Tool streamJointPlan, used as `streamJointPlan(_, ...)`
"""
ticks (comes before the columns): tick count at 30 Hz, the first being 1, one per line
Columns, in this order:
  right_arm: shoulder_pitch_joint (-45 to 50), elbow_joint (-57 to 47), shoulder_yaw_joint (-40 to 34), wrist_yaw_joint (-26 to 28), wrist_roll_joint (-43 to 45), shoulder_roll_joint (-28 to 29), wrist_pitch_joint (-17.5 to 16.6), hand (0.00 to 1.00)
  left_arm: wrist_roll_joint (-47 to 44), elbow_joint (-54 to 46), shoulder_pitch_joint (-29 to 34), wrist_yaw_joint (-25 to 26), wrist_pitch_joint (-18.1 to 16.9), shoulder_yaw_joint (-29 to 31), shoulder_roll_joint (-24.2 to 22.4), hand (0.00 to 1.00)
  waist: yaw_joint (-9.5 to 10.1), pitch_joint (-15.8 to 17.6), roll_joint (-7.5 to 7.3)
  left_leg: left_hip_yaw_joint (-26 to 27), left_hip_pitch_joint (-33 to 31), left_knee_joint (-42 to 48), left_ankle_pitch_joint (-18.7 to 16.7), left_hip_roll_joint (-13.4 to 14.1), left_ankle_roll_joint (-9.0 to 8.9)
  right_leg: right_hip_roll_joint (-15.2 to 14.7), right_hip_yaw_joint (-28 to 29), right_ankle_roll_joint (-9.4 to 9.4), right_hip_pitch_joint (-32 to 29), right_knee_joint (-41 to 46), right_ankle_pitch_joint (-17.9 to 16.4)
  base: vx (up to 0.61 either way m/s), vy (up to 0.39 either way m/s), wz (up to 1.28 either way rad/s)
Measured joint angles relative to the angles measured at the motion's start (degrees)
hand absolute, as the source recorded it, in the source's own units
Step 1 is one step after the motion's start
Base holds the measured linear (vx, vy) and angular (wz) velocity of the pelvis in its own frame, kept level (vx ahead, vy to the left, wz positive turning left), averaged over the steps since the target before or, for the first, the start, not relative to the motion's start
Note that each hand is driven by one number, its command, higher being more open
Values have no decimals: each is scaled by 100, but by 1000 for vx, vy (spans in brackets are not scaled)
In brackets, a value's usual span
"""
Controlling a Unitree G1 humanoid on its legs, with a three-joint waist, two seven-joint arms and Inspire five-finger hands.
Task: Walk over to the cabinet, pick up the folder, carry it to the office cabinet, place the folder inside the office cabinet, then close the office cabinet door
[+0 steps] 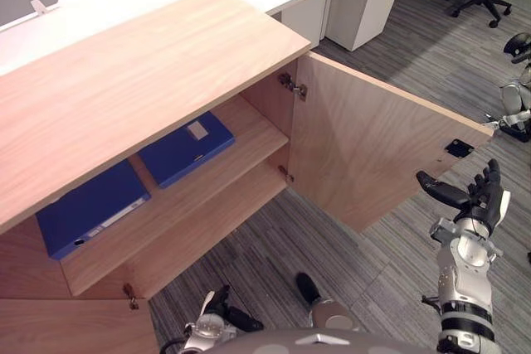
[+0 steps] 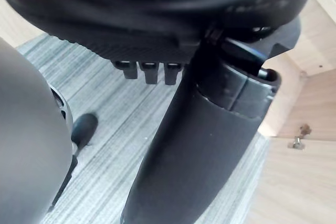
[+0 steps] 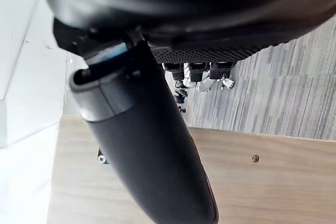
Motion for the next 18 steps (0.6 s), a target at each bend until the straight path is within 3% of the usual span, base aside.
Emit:
streamJointPlan(9, -344, 545, 600, 208, 201, -440, 4, 100, 8, -2, -41, -58, -78, -23, 22, 100, 34, 106, 95, -57, -138, 40, 1, -7, 2, -15, -22, 15, -119, 10, 28, 0, -2, 0)
streamJointPlan(18, -613, 719, 616, 176, 257, -610, 5, 100, 15, 0, -117, -104, -79, -54, 36, 100, 20, 201, 169, -212, -220, 40, 26, 6, 38, -43, -240, 14, -118, -53, 100, 21, -14, 7)
